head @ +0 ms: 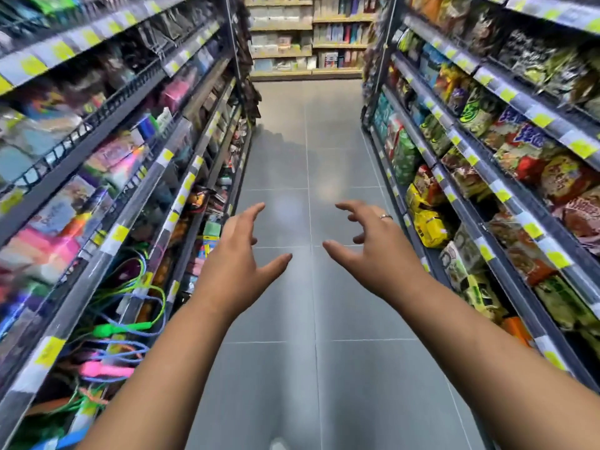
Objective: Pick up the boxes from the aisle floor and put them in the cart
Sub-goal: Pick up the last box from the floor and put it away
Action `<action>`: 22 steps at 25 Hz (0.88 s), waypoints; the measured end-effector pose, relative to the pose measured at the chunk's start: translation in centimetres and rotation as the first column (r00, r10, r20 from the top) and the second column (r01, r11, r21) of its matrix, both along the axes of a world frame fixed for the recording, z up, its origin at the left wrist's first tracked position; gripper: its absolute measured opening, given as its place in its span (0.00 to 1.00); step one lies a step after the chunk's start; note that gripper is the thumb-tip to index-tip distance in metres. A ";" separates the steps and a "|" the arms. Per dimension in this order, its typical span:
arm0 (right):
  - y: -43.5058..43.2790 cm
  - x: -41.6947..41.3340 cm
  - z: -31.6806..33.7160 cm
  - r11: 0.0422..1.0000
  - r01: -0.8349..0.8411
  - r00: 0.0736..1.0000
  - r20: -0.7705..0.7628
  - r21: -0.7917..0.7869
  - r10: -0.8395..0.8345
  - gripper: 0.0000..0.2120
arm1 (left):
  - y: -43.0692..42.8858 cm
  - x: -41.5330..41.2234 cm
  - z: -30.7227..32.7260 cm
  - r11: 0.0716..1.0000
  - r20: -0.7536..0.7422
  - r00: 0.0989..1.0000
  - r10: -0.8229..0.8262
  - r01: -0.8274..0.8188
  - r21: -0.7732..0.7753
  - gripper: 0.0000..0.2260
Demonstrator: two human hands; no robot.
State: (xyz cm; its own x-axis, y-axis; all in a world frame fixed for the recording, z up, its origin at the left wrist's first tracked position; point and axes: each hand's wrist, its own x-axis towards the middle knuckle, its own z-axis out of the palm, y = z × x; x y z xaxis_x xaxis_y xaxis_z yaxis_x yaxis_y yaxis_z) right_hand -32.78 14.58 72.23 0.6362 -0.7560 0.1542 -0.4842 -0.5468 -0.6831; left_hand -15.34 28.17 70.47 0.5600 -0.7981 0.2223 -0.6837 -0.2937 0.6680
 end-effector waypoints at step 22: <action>-44.2 24.8 -3.6 0.995 0.029 0.999 -0.045 0.100 -0.025 0.29 | -44.6 24.3 -2.5 0.989 0.027 0.996 -0.087 0.083 0.123 0.38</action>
